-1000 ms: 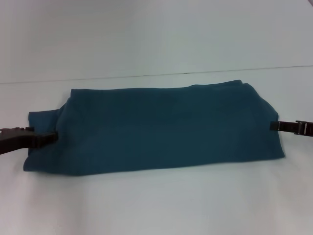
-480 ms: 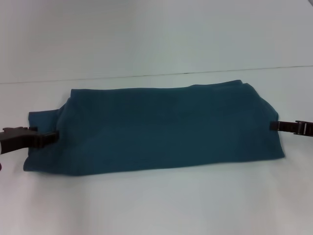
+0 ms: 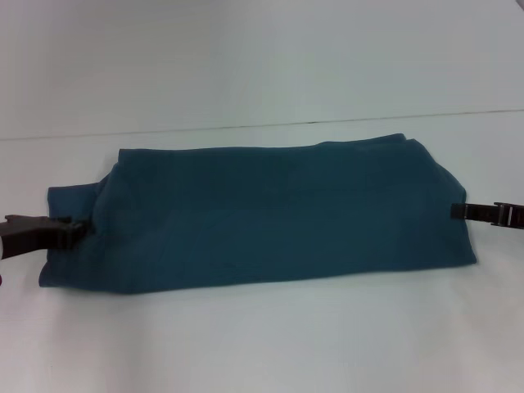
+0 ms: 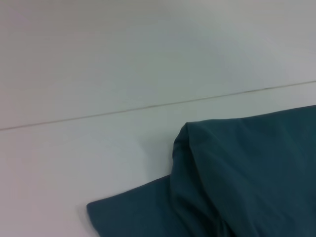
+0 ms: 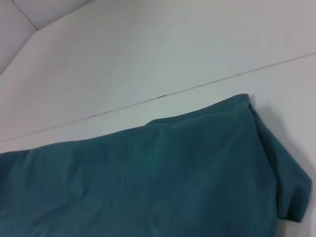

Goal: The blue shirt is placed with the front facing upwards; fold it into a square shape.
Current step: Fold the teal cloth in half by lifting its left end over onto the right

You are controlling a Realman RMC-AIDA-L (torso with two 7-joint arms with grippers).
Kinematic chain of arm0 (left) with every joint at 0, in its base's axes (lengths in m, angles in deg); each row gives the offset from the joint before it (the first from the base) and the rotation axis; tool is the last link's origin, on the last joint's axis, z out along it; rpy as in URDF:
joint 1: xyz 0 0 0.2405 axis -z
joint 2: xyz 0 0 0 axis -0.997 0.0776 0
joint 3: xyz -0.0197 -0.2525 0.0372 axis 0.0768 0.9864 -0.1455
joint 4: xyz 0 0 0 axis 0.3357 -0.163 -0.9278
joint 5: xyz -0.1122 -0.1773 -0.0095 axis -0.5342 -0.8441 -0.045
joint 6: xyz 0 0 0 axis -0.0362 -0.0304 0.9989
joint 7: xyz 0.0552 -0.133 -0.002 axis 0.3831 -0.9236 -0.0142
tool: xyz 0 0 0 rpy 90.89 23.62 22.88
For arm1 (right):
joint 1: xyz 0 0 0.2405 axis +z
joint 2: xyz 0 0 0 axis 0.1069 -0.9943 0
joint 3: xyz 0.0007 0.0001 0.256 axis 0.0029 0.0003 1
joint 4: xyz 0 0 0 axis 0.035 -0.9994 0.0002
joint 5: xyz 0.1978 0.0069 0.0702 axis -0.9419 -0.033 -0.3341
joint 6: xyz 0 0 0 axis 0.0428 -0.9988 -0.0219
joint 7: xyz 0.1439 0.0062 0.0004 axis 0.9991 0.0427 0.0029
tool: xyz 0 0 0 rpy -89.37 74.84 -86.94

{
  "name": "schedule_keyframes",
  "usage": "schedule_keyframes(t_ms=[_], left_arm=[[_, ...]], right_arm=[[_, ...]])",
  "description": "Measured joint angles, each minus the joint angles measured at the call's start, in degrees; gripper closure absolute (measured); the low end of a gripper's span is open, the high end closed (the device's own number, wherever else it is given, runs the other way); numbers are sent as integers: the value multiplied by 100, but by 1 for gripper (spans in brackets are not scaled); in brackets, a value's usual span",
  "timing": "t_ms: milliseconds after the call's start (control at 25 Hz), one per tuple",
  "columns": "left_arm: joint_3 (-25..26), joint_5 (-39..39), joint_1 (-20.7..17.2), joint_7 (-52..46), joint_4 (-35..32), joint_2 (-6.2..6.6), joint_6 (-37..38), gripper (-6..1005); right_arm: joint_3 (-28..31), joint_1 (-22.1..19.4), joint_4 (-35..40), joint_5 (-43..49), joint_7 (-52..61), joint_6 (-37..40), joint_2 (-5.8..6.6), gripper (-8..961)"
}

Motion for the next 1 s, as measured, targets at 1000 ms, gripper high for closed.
schedule_keyframes(t_ms=[1000], left_arm=[[46, 82, -8, -127, -48, -9, -187, 999]], right_arm=[[0, 4, 0, 0, 0, -4, -1, 361]])
